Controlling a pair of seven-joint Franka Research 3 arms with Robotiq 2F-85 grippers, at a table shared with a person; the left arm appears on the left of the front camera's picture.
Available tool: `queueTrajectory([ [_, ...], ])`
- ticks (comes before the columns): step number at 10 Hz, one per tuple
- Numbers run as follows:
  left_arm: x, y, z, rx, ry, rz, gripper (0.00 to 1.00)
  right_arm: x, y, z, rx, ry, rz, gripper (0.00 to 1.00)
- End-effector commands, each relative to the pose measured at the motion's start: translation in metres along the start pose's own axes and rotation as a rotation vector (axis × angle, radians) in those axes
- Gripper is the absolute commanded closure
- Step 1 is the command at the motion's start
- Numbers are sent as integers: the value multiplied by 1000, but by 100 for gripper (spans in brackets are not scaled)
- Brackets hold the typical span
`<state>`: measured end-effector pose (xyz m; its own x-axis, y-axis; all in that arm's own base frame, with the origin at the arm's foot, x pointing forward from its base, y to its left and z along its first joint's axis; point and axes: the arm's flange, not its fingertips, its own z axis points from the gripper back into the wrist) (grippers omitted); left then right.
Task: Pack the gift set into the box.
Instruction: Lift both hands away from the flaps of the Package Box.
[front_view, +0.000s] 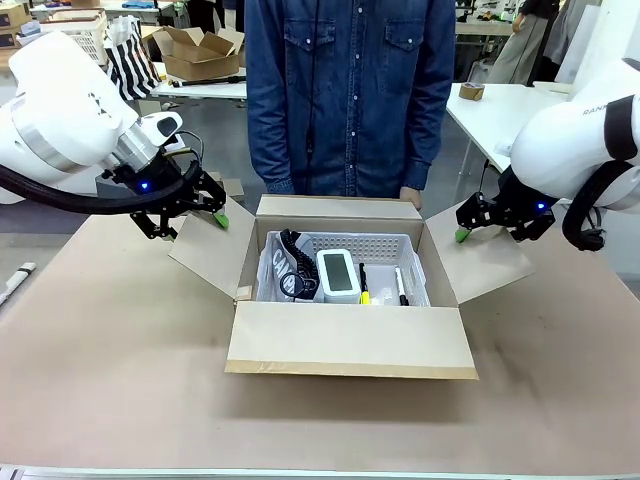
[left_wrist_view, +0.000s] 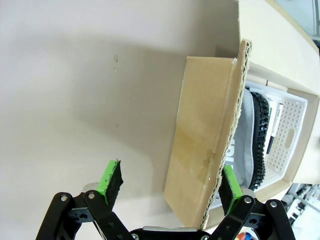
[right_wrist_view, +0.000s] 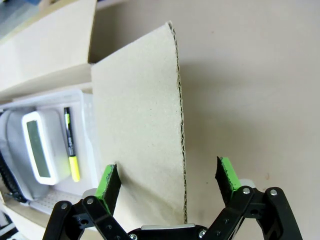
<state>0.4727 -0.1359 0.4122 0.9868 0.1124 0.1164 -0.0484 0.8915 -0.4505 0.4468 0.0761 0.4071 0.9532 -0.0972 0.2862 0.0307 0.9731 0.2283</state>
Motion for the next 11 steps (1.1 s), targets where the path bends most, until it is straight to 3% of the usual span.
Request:
queueTrajectory([
  [1, -1, -3, 1, 20, -5, 9, 0, 0, 0, 0, 0, 0, 0, 0],
  [11, -1, -3, 1, 20, -5, 9, 0, 0, 0, 0, 0, 0, 0, 0],
])
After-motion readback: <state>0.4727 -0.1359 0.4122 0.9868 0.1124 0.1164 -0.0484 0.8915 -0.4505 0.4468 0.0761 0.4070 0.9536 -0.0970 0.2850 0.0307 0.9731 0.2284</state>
